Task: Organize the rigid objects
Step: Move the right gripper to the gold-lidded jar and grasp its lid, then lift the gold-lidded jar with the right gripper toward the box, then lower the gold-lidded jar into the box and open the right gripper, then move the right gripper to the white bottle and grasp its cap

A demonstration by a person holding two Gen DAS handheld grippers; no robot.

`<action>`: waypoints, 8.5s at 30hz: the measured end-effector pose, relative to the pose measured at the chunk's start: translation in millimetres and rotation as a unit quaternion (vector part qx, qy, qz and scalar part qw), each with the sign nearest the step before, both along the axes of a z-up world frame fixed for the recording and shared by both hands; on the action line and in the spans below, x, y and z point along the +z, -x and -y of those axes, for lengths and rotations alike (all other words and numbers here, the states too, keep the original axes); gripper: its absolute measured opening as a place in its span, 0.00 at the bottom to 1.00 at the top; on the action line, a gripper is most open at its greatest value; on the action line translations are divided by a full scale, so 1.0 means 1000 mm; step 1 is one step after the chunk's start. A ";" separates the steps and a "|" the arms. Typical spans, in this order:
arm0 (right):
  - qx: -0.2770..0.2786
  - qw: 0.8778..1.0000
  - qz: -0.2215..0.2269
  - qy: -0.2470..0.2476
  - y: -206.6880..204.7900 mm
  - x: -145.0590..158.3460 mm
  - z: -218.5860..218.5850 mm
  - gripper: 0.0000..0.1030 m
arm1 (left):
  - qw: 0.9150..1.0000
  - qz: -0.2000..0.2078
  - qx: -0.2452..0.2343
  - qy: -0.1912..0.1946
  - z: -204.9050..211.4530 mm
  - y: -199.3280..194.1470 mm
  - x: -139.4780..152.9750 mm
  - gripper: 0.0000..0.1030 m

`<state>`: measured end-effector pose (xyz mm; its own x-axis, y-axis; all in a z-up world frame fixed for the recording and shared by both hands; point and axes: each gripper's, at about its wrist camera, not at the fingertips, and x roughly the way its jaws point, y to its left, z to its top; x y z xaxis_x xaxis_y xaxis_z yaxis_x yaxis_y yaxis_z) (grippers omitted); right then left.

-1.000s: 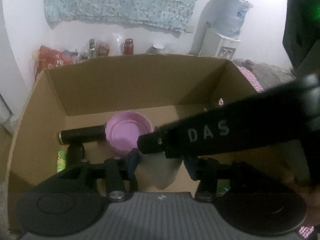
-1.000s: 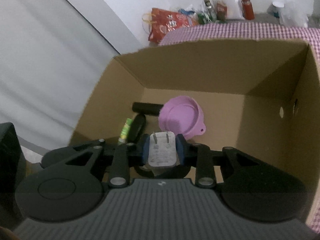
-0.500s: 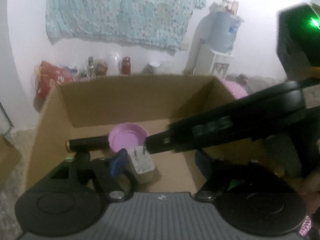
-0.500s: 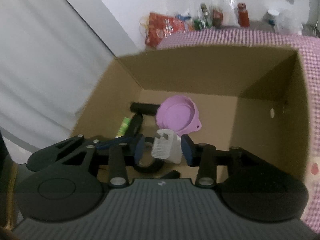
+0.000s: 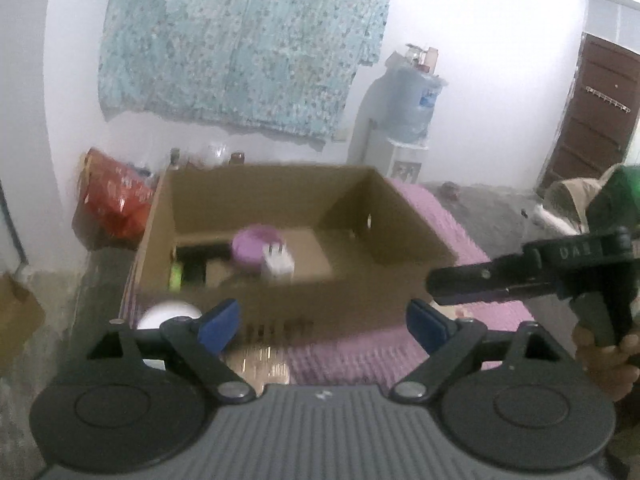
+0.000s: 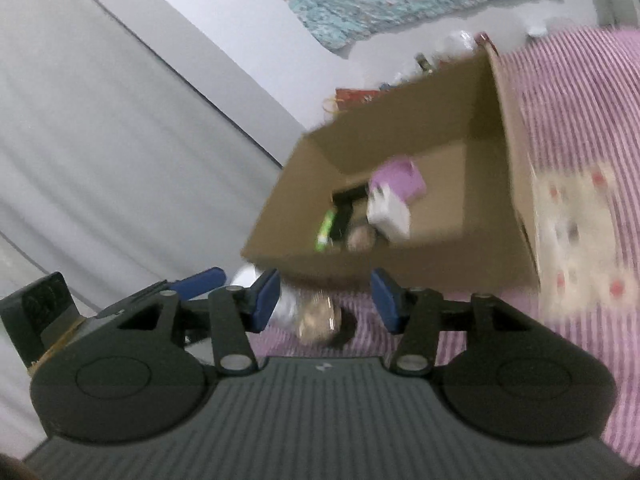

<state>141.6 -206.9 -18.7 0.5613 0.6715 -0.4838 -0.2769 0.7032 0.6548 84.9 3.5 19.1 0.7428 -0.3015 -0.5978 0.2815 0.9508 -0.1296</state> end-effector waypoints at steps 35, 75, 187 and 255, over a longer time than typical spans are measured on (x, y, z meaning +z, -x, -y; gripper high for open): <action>0.020 0.998 -0.062 -0.004 -0.050 -0.096 -0.096 0.48 | 0.995 -0.014 0.030 -0.091 0.027 -0.011 -0.119 0.81; -0.076 0.993 -0.089 0.002 0.041 -0.094 -0.014 0.41 | 0.989 -0.072 -0.056 -0.115 0.096 0.003 -0.128 0.56; -0.006 0.993 -0.024 0.114 -0.115 0.030 -0.015 0.43 | 0.995 -0.098 -0.009 -0.017 0.105 -0.141 -0.046 0.56; -0.102 0.977 0.107 0.151 0.120 0.053 -0.054 0.99 | 0.997 0.048 0.053 0.030 0.015 0.090 -0.045 1.00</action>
